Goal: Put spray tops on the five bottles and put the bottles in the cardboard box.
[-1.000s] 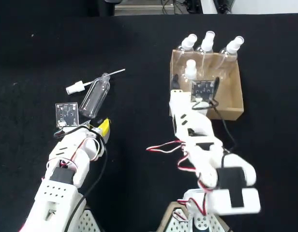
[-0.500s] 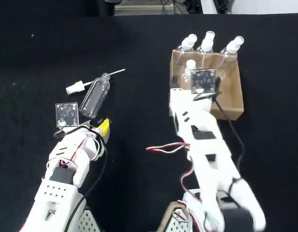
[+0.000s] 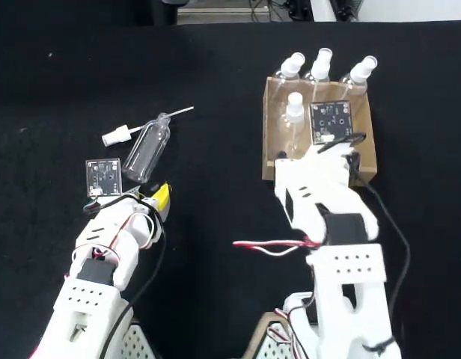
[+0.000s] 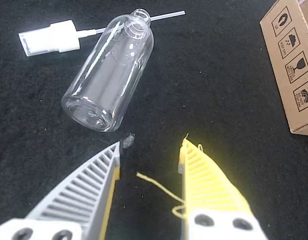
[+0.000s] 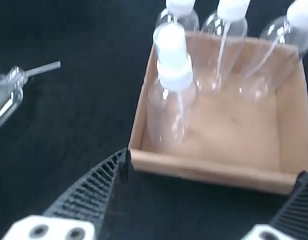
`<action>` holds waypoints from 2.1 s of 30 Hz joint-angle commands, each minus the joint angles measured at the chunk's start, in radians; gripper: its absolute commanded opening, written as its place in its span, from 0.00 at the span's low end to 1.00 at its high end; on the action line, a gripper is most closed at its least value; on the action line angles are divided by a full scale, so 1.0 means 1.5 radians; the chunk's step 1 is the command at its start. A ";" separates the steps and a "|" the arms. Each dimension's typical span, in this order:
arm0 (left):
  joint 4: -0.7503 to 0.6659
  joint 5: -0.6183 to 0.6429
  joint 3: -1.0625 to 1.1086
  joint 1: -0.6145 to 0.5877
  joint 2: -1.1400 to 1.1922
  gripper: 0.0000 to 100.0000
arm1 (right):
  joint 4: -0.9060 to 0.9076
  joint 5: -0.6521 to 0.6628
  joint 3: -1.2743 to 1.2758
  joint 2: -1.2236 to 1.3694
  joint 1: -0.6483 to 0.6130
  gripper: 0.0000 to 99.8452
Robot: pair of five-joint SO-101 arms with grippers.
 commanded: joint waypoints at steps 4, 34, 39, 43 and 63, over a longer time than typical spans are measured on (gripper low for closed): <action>-0.012 -0.008 -0.009 0.005 -0.008 0.19 | 0.149 0.002 -0.133 -0.027 -0.054 0.26; 0.090 0.105 -0.160 -0.414 -0.008 0.19 | -0.286 -0.296 -0.332 0.500 -0.443 0.23; 0.081 0.184 -0.159 -0.481 -0.008 0.19 | -0.284 -0.358 -0.473 0.663 -0.442 0.40; 0.081 0.192 -0.159 -0.493 -0.008 0.19 | -0.285 -0.361 -0.591 0.800 -0.442 0.40; 0.081 0.192 -0.159 -0.492 -0.008 0.19 | 0.100 -0.431 -1.205 1.243 -0.429 0.34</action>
